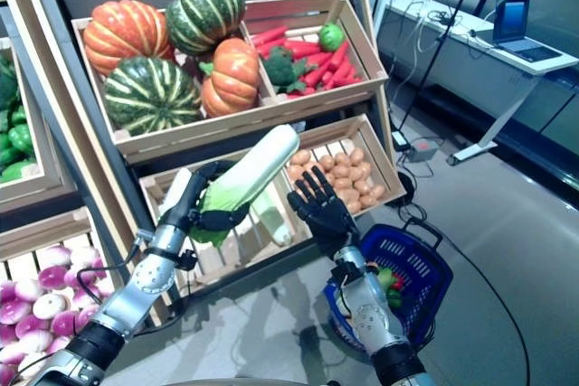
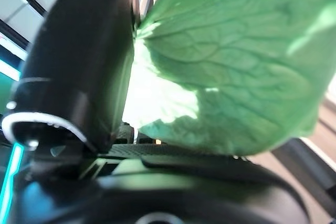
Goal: Put vegetables into the basket
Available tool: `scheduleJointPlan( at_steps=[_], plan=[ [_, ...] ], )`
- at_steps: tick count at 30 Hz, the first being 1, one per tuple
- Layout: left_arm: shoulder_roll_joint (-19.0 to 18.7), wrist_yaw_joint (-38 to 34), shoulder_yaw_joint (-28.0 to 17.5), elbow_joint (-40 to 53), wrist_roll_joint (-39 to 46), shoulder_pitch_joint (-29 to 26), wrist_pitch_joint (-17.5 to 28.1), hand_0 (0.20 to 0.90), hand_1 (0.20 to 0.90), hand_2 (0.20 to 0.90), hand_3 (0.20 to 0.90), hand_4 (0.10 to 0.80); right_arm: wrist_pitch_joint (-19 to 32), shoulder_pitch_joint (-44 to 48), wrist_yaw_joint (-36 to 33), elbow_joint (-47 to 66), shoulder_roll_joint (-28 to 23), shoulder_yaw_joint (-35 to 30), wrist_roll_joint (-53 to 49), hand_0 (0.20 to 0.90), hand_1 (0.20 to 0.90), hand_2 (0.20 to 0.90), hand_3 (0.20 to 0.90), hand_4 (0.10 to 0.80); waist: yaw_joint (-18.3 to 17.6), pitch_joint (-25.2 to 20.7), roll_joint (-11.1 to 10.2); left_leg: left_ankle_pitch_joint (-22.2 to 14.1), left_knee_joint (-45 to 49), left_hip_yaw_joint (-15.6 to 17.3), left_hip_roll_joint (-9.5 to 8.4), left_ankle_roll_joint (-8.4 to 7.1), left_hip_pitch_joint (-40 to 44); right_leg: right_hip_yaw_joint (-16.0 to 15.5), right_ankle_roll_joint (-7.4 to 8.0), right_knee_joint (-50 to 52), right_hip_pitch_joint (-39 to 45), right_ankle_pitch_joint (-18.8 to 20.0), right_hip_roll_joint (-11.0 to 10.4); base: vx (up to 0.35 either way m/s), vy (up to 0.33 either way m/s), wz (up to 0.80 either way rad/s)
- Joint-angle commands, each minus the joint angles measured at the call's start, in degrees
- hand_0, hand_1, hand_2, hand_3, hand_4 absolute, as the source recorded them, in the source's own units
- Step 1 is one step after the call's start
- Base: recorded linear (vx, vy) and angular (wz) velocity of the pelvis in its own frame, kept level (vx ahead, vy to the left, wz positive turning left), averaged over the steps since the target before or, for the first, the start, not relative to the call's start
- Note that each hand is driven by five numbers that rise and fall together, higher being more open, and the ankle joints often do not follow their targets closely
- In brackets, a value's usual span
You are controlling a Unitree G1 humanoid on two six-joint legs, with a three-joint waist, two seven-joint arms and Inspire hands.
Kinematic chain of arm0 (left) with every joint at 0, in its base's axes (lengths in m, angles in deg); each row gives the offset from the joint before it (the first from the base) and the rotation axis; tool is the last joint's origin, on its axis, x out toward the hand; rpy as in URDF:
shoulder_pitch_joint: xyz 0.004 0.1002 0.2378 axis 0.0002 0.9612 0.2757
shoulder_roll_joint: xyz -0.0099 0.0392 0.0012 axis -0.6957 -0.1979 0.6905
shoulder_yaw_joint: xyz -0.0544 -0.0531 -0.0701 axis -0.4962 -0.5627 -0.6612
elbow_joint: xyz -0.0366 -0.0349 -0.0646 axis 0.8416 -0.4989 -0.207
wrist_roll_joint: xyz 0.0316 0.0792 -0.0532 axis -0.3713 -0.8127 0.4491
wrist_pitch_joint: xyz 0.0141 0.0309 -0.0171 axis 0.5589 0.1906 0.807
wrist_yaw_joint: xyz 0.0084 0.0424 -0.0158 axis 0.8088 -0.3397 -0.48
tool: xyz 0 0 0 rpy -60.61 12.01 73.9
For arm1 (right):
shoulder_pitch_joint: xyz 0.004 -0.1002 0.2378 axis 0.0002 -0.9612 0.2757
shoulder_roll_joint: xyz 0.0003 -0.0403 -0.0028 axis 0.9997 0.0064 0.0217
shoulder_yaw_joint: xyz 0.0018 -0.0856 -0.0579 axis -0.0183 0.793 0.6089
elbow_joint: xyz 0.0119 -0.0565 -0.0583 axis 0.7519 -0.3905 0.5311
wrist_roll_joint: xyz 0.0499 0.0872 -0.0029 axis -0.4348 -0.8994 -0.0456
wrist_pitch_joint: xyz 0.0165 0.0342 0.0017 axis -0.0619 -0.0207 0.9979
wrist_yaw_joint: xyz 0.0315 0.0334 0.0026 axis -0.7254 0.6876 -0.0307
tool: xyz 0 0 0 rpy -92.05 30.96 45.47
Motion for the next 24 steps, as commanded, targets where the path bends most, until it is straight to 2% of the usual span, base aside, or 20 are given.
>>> scheduleJointPlan(
  at_steps=[1, 10, 24],
  plan=[
    [-3.0, -4.5, 1.6, 6.1, -2.0, -7.2, 9.7, 0.300, 0.300, 0.300, 0.300, 0.400, 1.9, 8.5, 2.6, 4.8, 1.8, -1.3, -3.4, 0.900, 0.900, 0.900, 0.900, 0.800, 0.3, -3.0, 0.6, -2.4, 0.1, 0.1, -0.63, 2.17, -1.6, 0.4, -0.87, 0.1, -0.2, 0.3, -2.0, 0.000, 0.000, 0.00],
    [-3.5, -5.2, 3.6, 7.2, -3.1, -7.8, 11.0, 0.300, 0.300, 0.300, 0.300, 0.400, 0.6, 9.9, 3.1, 3.9, 2.0, -0.3, -5.4, 0.900, 0.900, 0.900, 0.900, 0.800, 0.5, -3.1, 0.6, -2.6, 0.1, 0.0, -0.63, 2.07, -1.5, 0.3, -0.81, 0.1, -0.1, 0.2, -2.1, 0.000, 0.000, 0.00],
    [-4.4, -4.0, 7.0, 7.7, -4.5, -8.6, 11.8, 0.300, 0.300, 0.300, 0.300, 0.400, 1.7, 13.6, 2.3, 6.3, 1.6, 0.6, -6.4, 0.900, 0.900, 0.900, 0.900, 0.800, 0.6, -3.0, 0.5, -2.7, 0.1, 0.0, -0.57, 2.02, -1.4, 0.7, -0.75, 0.1, -0.1, 0.1, -2.1, 0.000, 0.000, 0.00]
  ],
)
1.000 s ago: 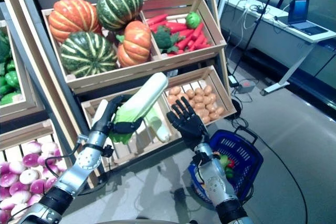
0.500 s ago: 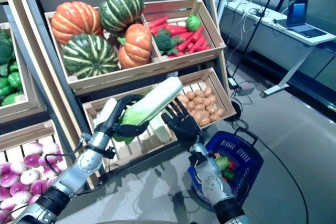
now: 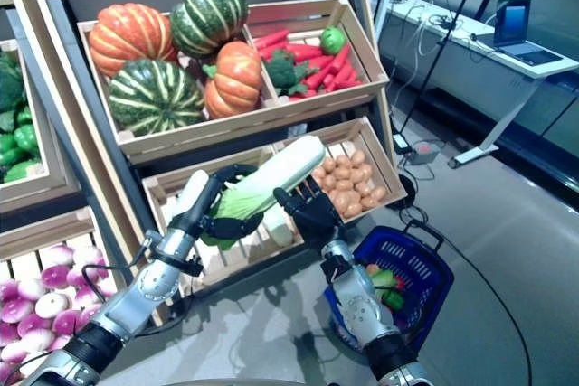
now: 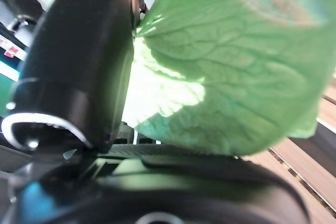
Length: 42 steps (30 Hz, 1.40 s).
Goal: Put vegetables into the basket
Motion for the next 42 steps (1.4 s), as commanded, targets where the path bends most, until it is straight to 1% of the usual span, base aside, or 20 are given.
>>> scheduleJointPlan(
  at_steps=[1, 6, 10, 16, 21, 23, 24, 25, 26, 27, 31, 42],
  plan=[
    [-2.1, -2.4, 2.8, 5.7, -1.8, -8.8, 7.5, 0.300, 0.300, 0.300, 0.300, 0.400, 4.1, 10.6, 2.2, 6.7, 0.7, -1.7, -4.3, 0.900, 0.900, 0.900, 0.900, 0.800, 0.5, -2.9, 0.4, -2.8, 0.1, 0.1, -0.55, 1.97, -1.4, 0.9, -0.72, 0.1, -0.2, 0.0, -2.0, 0.000, 0.000, 0.00],
    [-2.3, -1.5, 4.1, 5.3, -1.7, -8.8, 8.1, 0.300, 0.300, 0.300, 0.300, 0.400, 4.2, 12.1, 1.5, 8.2, 0.5, -2.3, -4.6, 0.900, 0.900, 0.900, 0.900, 0.800, 0.6, -3.0, 0.4, -3.0, 0.1, 0.1, -0.51, 1.95, -1.4, 1.1, -0.74, 0.1, -0.3, -0.1, -2.0, 0.000, 0.000, 0.00],
    [-2.3, 0.8, 6.1, 5.5, -1.2, -8.8, 9.5, 0.300, 0.300, 0.300, 0.300, 0.400, 4.8, 14.2, 1.1, 8.3, 0.3, -2.8, -4.6, 0.900, 0.900, 0.900, 0.900, 0.800, 0.6, -3.1, 0.3, -3.1, 0.1, 0.1, -0.44, 1.98, -1.4, 1.2, -0.70, 0.2, -0.3, -0.2, -2.0, 0.000, 0.000, 0.00],
    [-1.5, 3.4, 9.4, 6.2, 0.0, -7.8, 9.9, 0.300, 0.300, 0.300, 0.300, 0.400, 7.7, 15.8, 1.7, 9.1, 0.8, -3.4, -5.5, 0.900, 0.900, 0.900, 0.900, 0.800, 0.8, -3.1, 0.3, -3.2, 0.1, 0.1, -0.37, 2.06, -1.4, 1.2, -0.66, 0.1, -0.4, -0.3, -1.9, 0.000, 0.000, 0.00],
    [-0.8, 4.6, 11.4, 5.8, 0.9, -7.2, 9.1, 0.300, 0.300, 0.300, 0.300, 0.400, 10.9, 17.1, 1.7, 9.6, 1.0, -4.3, -4.4, 0.900, 0.900, 0.900, 0.900, 0.800, 0.9, -3.0, 0.3, -3.3, 0.1, 0.1, -0.33, 2.05, -1.6, 1.3, -0.57, 0.2, -0.4, -0.3, -2.0, -0.005, -0.003, 0.02],
    [-0.8, 4.5, 11.6, 5.5, 1.1, -6.8, 9.2, 0.300, 0.300, 0.300, 0.300, 0.400, 11.1, 17.2, 2.2, 10.0, 0.9, -4.7, -4.3, 0.900, 0.900, 0.900, 0.900, 0.800, 1.0, -3.0, 0.3, -3.3, 0.1, 0.0, -0.36, 2.06, -1.6, 1.3, -0.57, 0.1, -0.4, -0.3, -1.9, -0.014, -0.006, 0.06],
    [-0.7, 4.5, 11.7, 5.3, 1.4, -6.4, 9.1, 0.300, 0.300, 0.300, 0.300, 0.400, 11.7, 17.2, 2.5, 10.4, 0.7, -4.9, -4.0, 0.566, 0.566, 0.566, 0.566, 0.577, 1.0, -2.9, 0.2, -3.3, 0.1, 0.1, -0.33, 2.06, -1.7, 1.3, -0.58, 0.1, -0.5, -0.4, -2.0, 0.000, 0.000, 0.00],
    [-0.7, 4.6, 11.6, 5.4, 1.4, -6.3, 9.0, 0.300, 0.300, 0.300, 0.300, 0.400, 12.0, 17.2, 2.5, 10.6, 0.7, -4.9, -4.1, 0.373, 0.373, 0.373, 0.373, 0.449, 1.0, -2.9, 0.2, -3.3, 0.1, 0.1, -0.31, 2.05, -1.7, 1.3, -0.58, 0.1, -0.5, -0.3, -2.0, 0.000, 0.000, 0.00],
    [-0.6, 4.6, 11.6, 5.4, 1.3, -6.3, 9.0, 0.300, 0.300, 0.300, 0.300, 0.400, 12.2, 17.2, 2.4, 10.7, 0.6, -5.0, -4.2, 0.373, 0.373, 0.373, 0.373, 0.449, 1.0, -2.9, 0.2, -3.3, 0.1, 0.1, -0.32, 2.07, -1.7, 1.3, -0.60, 0.1, -0.6, -0.3, -2.0, 0.000, 0.000, 0.00],
    [-0.6, 4.6, 11.8, 5.3, 1.1, -6.2, 9.0, 0.300, 0.300, 0.300, 0.300, 0.400, 12.7, 17.3, 3.1, 10.9, 0.8, -5.2, -4.7, 0.300, 0.300, 0.300, 0.300, 0.400, 1.1, -2.8, 0.3, -3.3, 0.1, 0.1, -0.31, 2.07, -1.8, 1.3, -0.59, 0.1, -0.6, -0.3, -2.0, 0.000, 0.000, 0.00],
    [-0.5, 4.6, 12.2, 5.1, 1.0, -6.3, 9.0, 0.300, 0.300, 0.300, 0.300, 0.400, 13.1, 17.6, 4.4, 11.0, 0.8, -5.5, -5.3, 0.300, 0.300, 0.300, 0.300, 0.400, 1.3, -2.8, 0.3, -3.3, 0.1, -0.1, -0.25, 2.00, -1.9, 1.1, -0.54, 0.1, -0.6, -0.3, -2.0, -0.006, -0.008, 0.04],
    [-0.7, 4.1, 11.8, 5.0, 1.0, -5.8, 8.9, 0.300, 0.300, 0.300, 0.300, 0.400, 12.4, 17.6, 3.8, 11.8, 0.2, -5.6, -4.3, 0.300, 0.300, 0.300, 0.300, 0.400, 1.3, -2.9, 0.2, -3.3, 0.1, -0.1, -0.16, 1.99, -2.0, 1.3, -0.53, 0.1, -0.6, -0.4, -2.0, 0.000, 0.000, 0.01]
  ],
)
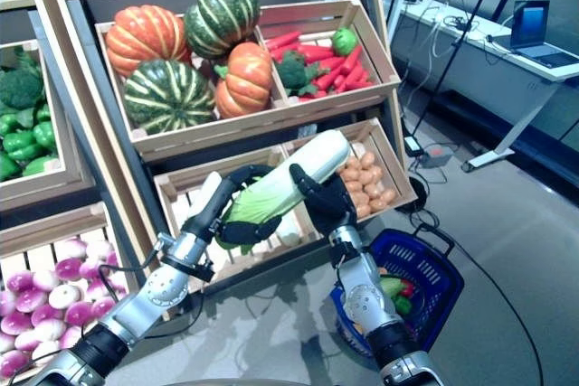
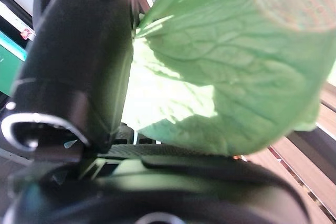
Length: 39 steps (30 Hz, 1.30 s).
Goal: Put vegetables into the basket
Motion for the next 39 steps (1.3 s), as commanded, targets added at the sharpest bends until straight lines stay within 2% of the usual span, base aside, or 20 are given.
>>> scheduleJointPlan(
  at_steps=[1, 6, 7, 8, 9, 16, 21, 27, 35, 39],
  plan=[
    [-1.6, 3.3, 6.6, 2.7, -3.5, -5.6, 5.9, 0.300, 0.300, 0.300, 0.300, 0.400, 6.7, 15.2, 4.6, 10.6, 1.8, -5.4, -0.4, 0.300, 0.300, 0.300, 0.300, 0.400, -0.1, -2.4, -0.7, -3.9, 0.1, 1.2, -0.08, 1.88, -0.6, 1.1, -0.53, 0.1, -0.3, -0.4, -2.0, 0.000, 0.000, 0.00],
    [-1.5, 2.6, 6.3, 2.2, -3.3, -5.5, 5.2, 0.300, 0.300, 0.300, 0.300, 0.400, 6.5, 15.2, 4.4, 10.4, 2.0, -5.7, 0.2, 0.300, 0.300, 0.300, 0.300, 0.400, -0.2, -2.4, -0.7, -3.9, 0.1, 1.2, -0.04, 1.87, -0.6, 1.2, -0.56, 0.1, -0.4, -0.3, -2.0, 0.000, 0.000, 0.00],
    [-1.5, 2.5, 6.2, 2.1, -3.2, -5.5, 5.0, 0.371, 0.371, 0.371, 0.371, 0.447, 6.5, 15.2, 4.3, 10.3, 2.0, -5.8, 0.2, 0.300, 0.300, 0.300, 0.300, 0.400, -0.2, -2.4, -0.7, -3.9, 0.1, 1.2, -0.04, 1.88, -0.6, 1.2, -0.56, 0.1, -0.4, -0.3, -2.0, 0.000, 0.000, 0.00],
    [-1.5, 2.4, 6.1, 1.8, -3.0, -5.6, 4.5, 0.705, 0.705, 0.705, 0.705, 0.670, 6.5, 15.1, 4.4, 10.2, 2.0, -5.9, 0.5, 0.300, 0.300, 0.300, 0.300, 0.400, -0.1, -2.4, -0.7, -4.0, 0.1, 1.2, -0.03, 1.93, -0.5, 1.1, -0.55, 0.1, -0.3, -0.3, -2.0, 0.000, 0.000, 0.00],
    [-1.5, 2.7, 5.8, 1.6, -2.8, -5.4, 4.1, 0.900, 0.900, 0.900, 0.900, 0.800, 6.4, 15.1, 4.2, 10.1, 1.9, -6.2, 1.1, 0.300, 0.300, 0.300, 0.300, 0.400, -0.1, -2.4, -0.7, -4.0, 0.1, 1.2, -0.01, 1.93, -0.6, 1.1, -0.57, 0.1, -0.3, -0.3, -2.0, 0.000, 0.000, 0.00],
    [-1.3, 4.3, 5.1, -1.1, -0.8, -3.6, -0.4, 0.900, 0.900, 0.900, 0.900, 0.800, 7.5, 14.6, 3.0, 8.8, 0.3, -7.6, 2.3, 0.300, 0.300, 0.300, 0.300, 0.400, -0.1, -2.3, -0.7, -3.9, 0.1, 1.1, 0.06, 1.87, -0.7, 1.1, -0.54, 0.1, -0.5, -0.3, -1.9, 0.000, 0.000, 0.00],
    [-0.1, 6.0, 1.7, -5.9, 5.1, -0.6, -2.5, 0.900, 0.900, 0.900, 0.900, 0.800, 9.6, 12.8, 3.6, 7.8, -0.4, -11.1, 2.4, 0.300, 0.300, 0.300, 0.300, 0.400, -0.2, -2.1, -0.7, -3.7, 0.1, 1.4, 0.31, 1.79, -0.6, 1.2, -0.60, 0.1, -0.6, -0.1, -1.8, -0.003, -0.016, -0.01],
    [-0.2, 6.1, -2.3, -8.6, 6.6, 2.6, -3.9, 0.900, 0.900, 0.900, 0.900, 0.800, 10.8, 11.4, 3.4, 6.8, -2.2, -14.6, 1.6, 0.300, 0.300, 0.300, 0.300, 0.400, 0.0, -1.9, -0.7, -3.6, 0.1, 1.4, 0.49, 1.73, -0.7, 1.2, -0.79, 0.1, -0.8, 0.0, -1.6, -0.003, -0.016, 0.00],
    [0.0, 2.9, -6.6, -13.7, 6.6, 3.8, -9.2, 0.900, 0.900, 0.900, 0.900, 0.800, 12.3, 10.0, 2.5, 5.9, -4.0, -17.1, 2.6, 0.300, 0.300, 0.300, 0.300, 0.400, 0.0, -1.5, -0.6, -3.1, 0.1, 1.4, 0.86, 1.54, -0.9, 1.4, -1.02, 0.1, -0.8, -0.2, -1.3, -0.005, -0.017, 0.00],
    [-0.3, 1.1, -8.9, -15.5, 5.8, 3.2, -9.4, 0.900, 0.900, 0.900, 0.900, 0.800, 12.5, 9.1, 1.4, 4.6, -5.1, -18.0, 4.2, 0.300, 0.300, 0.300, 0.300, 0.400, -0.3, -1.4, -0.5, -2.9, 0.1, 1.5, 1.29, 1.23, -0.9, 1.4, -1.10, 0.1, -0.7, -0.2, -1.2, -0.002, -0.067, -0.01]
  ],
)
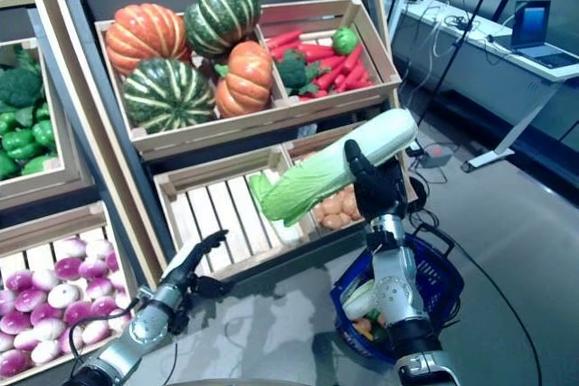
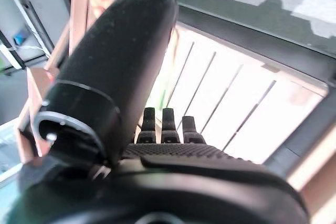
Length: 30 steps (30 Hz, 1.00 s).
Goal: Put vegetables into the basket
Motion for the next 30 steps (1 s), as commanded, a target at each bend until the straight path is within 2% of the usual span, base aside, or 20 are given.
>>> scheduleJointPlan(
  at_steps=[1, 6, 9, 11, 12, 13, 14, 15, 16, 17, 19, 22, 23, 26, 28, 30],
  plan=[
    [-1.2, -4.8, -4.0, -0.4, 0.1, -7.8, 3.4, 0.900, 0.900, 0.900, 0.900, 0.800, 7.4, 8.8, 1.3, 4.5, -2.8, -5.6, 2.1, 0.300, 0.300, 0.300, 0.300, 0.400, -0.3, -1.2, -0.3, -2.9, 0.1, 1.3, 1.29, 1.21, -0.6, 1.2, -1.12, 0.1, -0.1, -0.2, -1.2, 0.002, -0.067, -0.01],
    [-2.7, -3.5, -8.1, 0.6, 1.3, -8.2, 3.2, 0.900, 0.900, 0.900, 0.900, 0.800, 6.9, 5.7, -0.5, 1.6, -4.1, -7.8, 4.2, 0.300, 0.300, 0.300, 0.300, 0.400, -0.9, -1.1, 0.0, -2.4, 0.1, 1.8, 2.48, 0.90, -0.3, 1.8, -1.76, 0.7, 0.2, -1.1, -0.3, 0.013, -0.121, 0.00],
    [-3.2, -1.9, -9.1, 2.0, 3.1, -7.4, 2.5, 0.900, 0.900, 0.900, 0.900, 0.800, 6.2, 3.7, -2.5, 0.0, -4.9, -8.8, 6.4, 0.300, 0.300, 0.300, 0.300, 0.400, -1.8, -0.3, -0.1, -2.3, 3.0, 2.3, 3.90, 0.65, -0.5, 4.4, -3.15, 3.7, -1.0, -2.7, 1.2, 0.015, -0.148, 0.00],
    [-3.1, -1.7, -9.8, 3.3, 4.7, -6.1, 3.0, 0.900, 0.900, 0.900, 0.900, 0.800, 6.4, 2.6, -3.4, -0.9, -5.3, -9.1, 8.1, 0.300, 0.300, 0.300, 0.300, 0.400, -2.4, 1.1, -0.7, -2.8, 9.7, 2.6, 5.43, 0.05, -2.6, 6.6, -4.59, 5.2, -1.9, -2.8, 2.0, -0.013, -0.157, -0.04],
    [-3.0, -1.7, -10.4, 4.7, 5.6, -5.0, 3.7, 0.900, 0.900, 0.900, 0.900, 0.800, 7.1, 1.6, -4.9, -1.3, -5.9, -9.3, 9.5, 0.300, 0.300, 0.300, 0.300, 0.400, -2.2, 2.5, -0.8, -1.2, 16.5, 1.2, 6.80, -0.71, -5.9, 7.4, -5.74, 5.7, -2.3, -2.4, 2.8, -0.040, -0.181, 0.02],
    [-2.5, -1.9, -11.4, 6.6, 6.3, -4.0, 4.2, 0.900, 0.900, 0.900, 0.900, 0.800, 8.5, 0.5, -6.5, -1.8, -6.6, -9.2, 11.3, 0.300, 0.300, 0.300, 0.300, 0.400, -1.6, 4.5, -0.8, 1.1, 23.6, -1.7, 7.16, -0.99, -10.0, 8.1, -7.12, 6.0, -2.0, -2.3, 3.7, -0.033, -0.129, 0.05],
    [-2.3, -1.9, -11.7, 7.1, 6.6, -3.7, 4.2, 0.900, 0.900, 0.900, 0.900, 0.800, 9.0, 0.3, -6.8, -2.2, -6.9, -9.3, 11.7, 0.300, 0.300, 0.300, 0.300, 0.400, -1.5, 5.0, -0.8, 1.5, 24.7, -2.4, 7.00, -0.93, -11.1, 8.2, -7.36, 6.0, -2.0, -2.3, 3.8, 0.025, -0.032, 0.00],
    [-1.7, -1.9, -12.8, 8.1, 7.5, -2.9, 4.4, 0.900, 0.900, 0.900, 0.900, 0.800, 10.5, -0.8, -7.6, -3.4, -7.7, -9.4, 12.9, 0.300, 0.300, 0.300, 0.300, 0.400, -0.9, 6.5, -0.4, 1.9, 25.0, -3.8, 5.96, -0.95, -13.6, 8.3, -7.40, 6.0, -1.2, -2.5, 4.0, 0.120, 0.069, -0.18],
    [-1.4, -1.9, -13.5, 8.4, 8.3, -2.4, 5.1, 0.900, 0.900, 0.900, 0.900, 0.800, 10.9, -1.2, -8.1, -4.2, -8.3, -9.6, 13.4, 0.300, 0.300, 0.300, 0.300, 0.400, -0.5, 7.1, -0.2, 1.9, 22.4, -4.1, 4.97, -0.98, -13.8, 8.2, -6.72, 5.6, -0.2, -2.8, 4.0, 0.134, 0.082, -0.19],
    [-1.3, -1.9, -13.7, 8.5, 8.4, -2.3, 5.2, 0.900, 0.900, 0.900, 0.900, 0.800, 11.0, -1.2, -8.1, -4.3, -8.4, -9.7, 13.4, 0.300, 0.300, 0.300, 0.300, 0.400, -0.5, 7.2, -0.3, 1.9, 21.8, -4.1, 4.75, -0.95, -13.6, 8.2, -6.59, 5.6, 0.0, -2.9, 3.8, 0.232, 0.149, -0.25],
    [-1.5, -2.2, -14.5, 9.9, 10.3, -3.0, 6.5, 0.900, 0.900, 0.900, 0.900, 0.800, 11.3, -0.3, -9.5, -5.4, -10.2, -10.6, 11.7, 0.300, 0.300, 0.300, 0.300, 0.400, 1.5, 7.6, 0.1, 3.3, 9.4, -5.3, 2.43, -0.64, -15.0, 8.0, -5.11, 4.1, 3.1, -4.3, 3.5, 0.274, 0.171, -0.30],
    [-1.4, -3.0, -14.2, 9.2, 12.5, -6.7, 7.8, 0.900, 0.900, 0.900, 0.900, 0.800, 13.0, 2.0, -9.4, -7.9, -11.2, -10.8, 10.1, 0.300, 0.300, 0.300, 0.300, 0.400, 3.0, 8.0, 0.2, 6.3, 3.3, -6.7, 0.44, -0.73, -17.3, 7.3, -4.00, 2.7, 5.7, -5.7, 2.7, 0.167, 0.157, -0.58],
    [-1.1, -3.4, -14.1, 7.9, 12.9, -9.4, 8.5, 0.900, 0.900, 0.900, 0.900, 0.800, 14.2, 3.7, -9.5, -10.5, -11.1, -10.6, 10.7, 0.300, 0.300, 0.300, 0.300, 0.400, 4.0, 7.6, 0.1, 6.1, 1.8, -8.4, -1.14, 0.00, -17.5, 6.5, -2.77, 2.4, 6.7, -6.4, 1.1, 0.217, 0.212, -0.36],
    [-1.1, -2.5, -13.9, 6.7, 13.2, -10.6, 8.2, 0.900, 0.900, 0.900, 0.900, 0.800, 12.9, 2.5, -12.6, -10.1, -9.9, -11.3, 10.5, 0.300, 0.300, 0.300, 0.300, 0.400, 3.9, 6.6, -0.4, 2.6, 6.5, -6.3, -1.69, 1.23, -17.9, 5.4, -0.77, 6.2, 6.9, -7.2, -2.9, 0.279, 0.182, -0.05],
    [-1.5, -3.3, -14.6, 8.4, 12.4, -8.4, 8.2, 0.900, 0.900, 0.900, 0.900, 0.800, 13.6, -2.3, -13.9, -7.7, -7.6, -12.2, 13.3, 0.300, 0.300, 0.300, 0.300, 0.400, 3.4, 5.7, -0.9, 0.3, 9.4, -6.9, -3.67, 3.30, -17.2, 6.0, -0.84, 13.0, 3.7, -1.8, -6.7, 0.331, 0.162, -0.16],
    [-1.8, -5.0, -14.8, 8.1, 12.7, -7.5, 8.8, 0.900, 0.900, 0.900, 0.900, 0.800, 14.0, -4.0, -14.1, -7.8, -6.1, -12.7, 14.3, 0.300, 0.300, 0.300, 0.300, 0.400, 2.4, 5.9, -0.4, -1.3, 10.2, -6.4, -3.86, 4.16, -14.6, 6.2, -1.21, 19.7, -2.7, 1.5, -8.1, 0.239, 0.106, -0.21]
  ],
)
